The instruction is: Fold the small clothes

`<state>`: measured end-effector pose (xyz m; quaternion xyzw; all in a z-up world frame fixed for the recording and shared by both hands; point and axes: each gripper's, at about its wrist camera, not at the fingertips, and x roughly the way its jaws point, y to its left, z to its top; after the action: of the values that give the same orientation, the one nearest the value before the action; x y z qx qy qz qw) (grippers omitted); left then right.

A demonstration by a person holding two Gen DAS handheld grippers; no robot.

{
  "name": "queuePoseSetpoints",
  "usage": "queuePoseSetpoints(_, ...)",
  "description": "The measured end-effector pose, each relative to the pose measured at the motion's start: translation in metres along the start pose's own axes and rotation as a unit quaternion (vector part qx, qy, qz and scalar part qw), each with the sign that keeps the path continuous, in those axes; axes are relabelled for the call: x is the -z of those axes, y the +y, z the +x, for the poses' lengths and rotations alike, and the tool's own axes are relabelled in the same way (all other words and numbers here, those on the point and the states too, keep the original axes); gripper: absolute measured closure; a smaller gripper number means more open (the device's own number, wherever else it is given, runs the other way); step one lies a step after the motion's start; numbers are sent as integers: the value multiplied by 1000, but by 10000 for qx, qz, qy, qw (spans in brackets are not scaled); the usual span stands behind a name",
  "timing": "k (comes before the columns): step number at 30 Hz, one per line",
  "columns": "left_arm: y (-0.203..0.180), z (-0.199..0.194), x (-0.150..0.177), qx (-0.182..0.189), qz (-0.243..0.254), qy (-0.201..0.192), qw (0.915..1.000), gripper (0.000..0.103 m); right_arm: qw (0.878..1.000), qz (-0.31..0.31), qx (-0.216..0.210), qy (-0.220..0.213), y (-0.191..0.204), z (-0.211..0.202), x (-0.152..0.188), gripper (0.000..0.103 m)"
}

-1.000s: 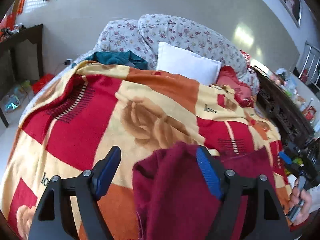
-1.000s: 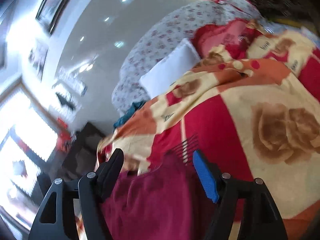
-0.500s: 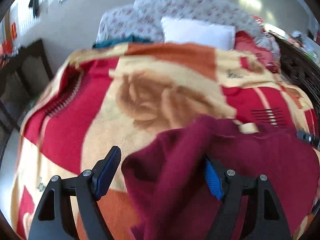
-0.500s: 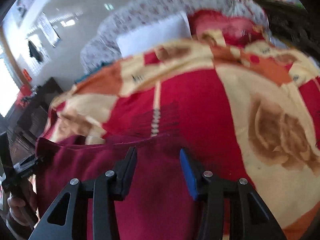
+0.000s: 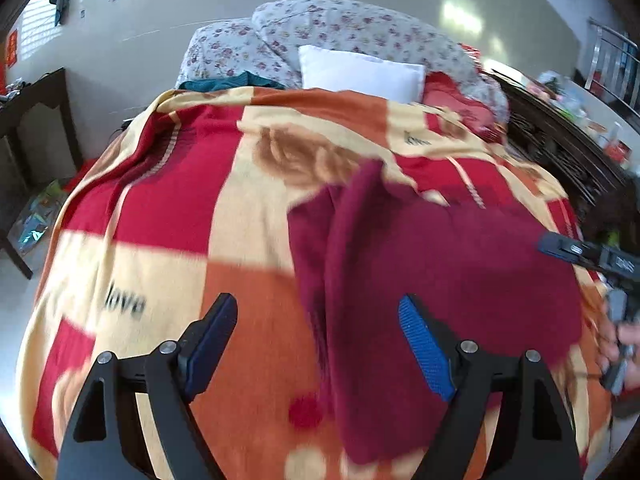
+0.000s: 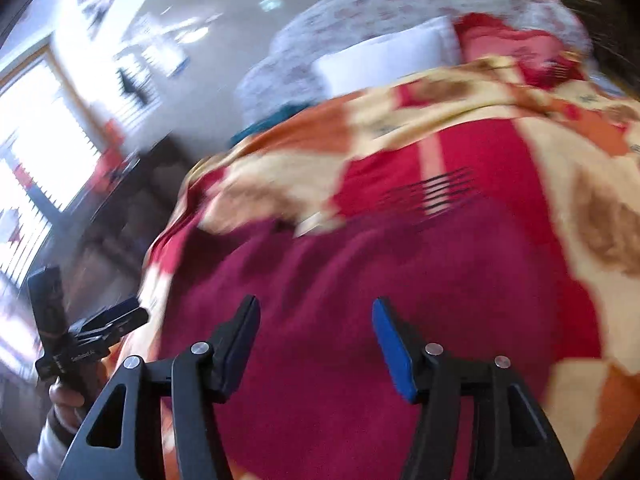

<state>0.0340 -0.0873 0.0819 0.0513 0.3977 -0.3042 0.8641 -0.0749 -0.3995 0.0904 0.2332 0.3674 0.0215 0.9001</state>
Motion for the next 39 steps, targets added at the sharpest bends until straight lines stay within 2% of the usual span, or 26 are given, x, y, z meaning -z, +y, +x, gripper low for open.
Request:
queuePoseSetpoints(3, 0, -17, 37, 84, 269, 75, 9996, 19, 9982, -426, -294, 304, 40, 19, 17, 39)
queuePoseSetpoints(7, -7, -13, 76, -62, 905, 387, 9951, 19, 9940, -768, -491, 609, 77, 45, 36, 39)
queuePoseSetpoints(10, -10, -1, 88, -189, 1235, 394, 9914, 19, 9928, -765, -572, 719, 87, 60, 41, 39)
queuePoseSetpoints(12, -12, 5, 88, -53, 1285, 381, 9910, 22, 9928, -649, -646, 769, 87, 66, 41, 39)
queuePoseSetpoints(13, -13, 8, 88, 65, 1303, 387, 9907, 26, 9929, -592, -673, 785, 86, 67, 41, 39)
queuePoseSetpoints(15, -14, 13, 85, 313, 1324, 520, 9893, 45, 9930, -489, -696, 816, 83, 69, 41, 39)
queuePoseSetpoints(17, -10, 17, 84, 544, 1228, 637, 9889, 49, 9931, -436, -690, 842, 82, 69, 43, 39)
queuePoseSetpoints(20, -7, 18, 86, 727, 1155, 722, 9880, 49, 9927, -411, -721, 873, 82, 69, 45, 39)
queuePoseSetpoints(22, -9, 20, 86, 807, 1134, 727, 9876, 59, 9928, -420, -711, 868, 83, 72, 43, 39)
queuePoseSetpoints(24, -13, 23, 87, 1100, 1093, 844, 9843, 96, 9928, -435, -711, 861, 86, 74, 42, 39)
queuePoseSetpoints(25, -17, 21, 88, 1169, 1131, 834, 9832, 96, 9927, -440, -728, 857, 88, 74, 42, 39)
queuePoseSetpoints(27, -22, 19, 88, 1017, 1304, 809, 9829, 96, 9923, -476, -775, 843, 92, 74, 40, 39)
queuePoseSetpoints(33, -7, -5, 79, 951, 1318, 678, 9844, 97, 9919, -558, -861, 748, 104, 80, 27, 39)
queuePoseSetpoints(36, 1, -2, 84, 980, 1212, 812, 9844, 97, 9921, -589, -925, 615, 114, 91, 13, 39)
queuePoseSetpoints(39, -3, 6, 97, 878, 1296, 889, 9837, 97, 9943, -725, -689, 362, 124, 104, -4, 39)
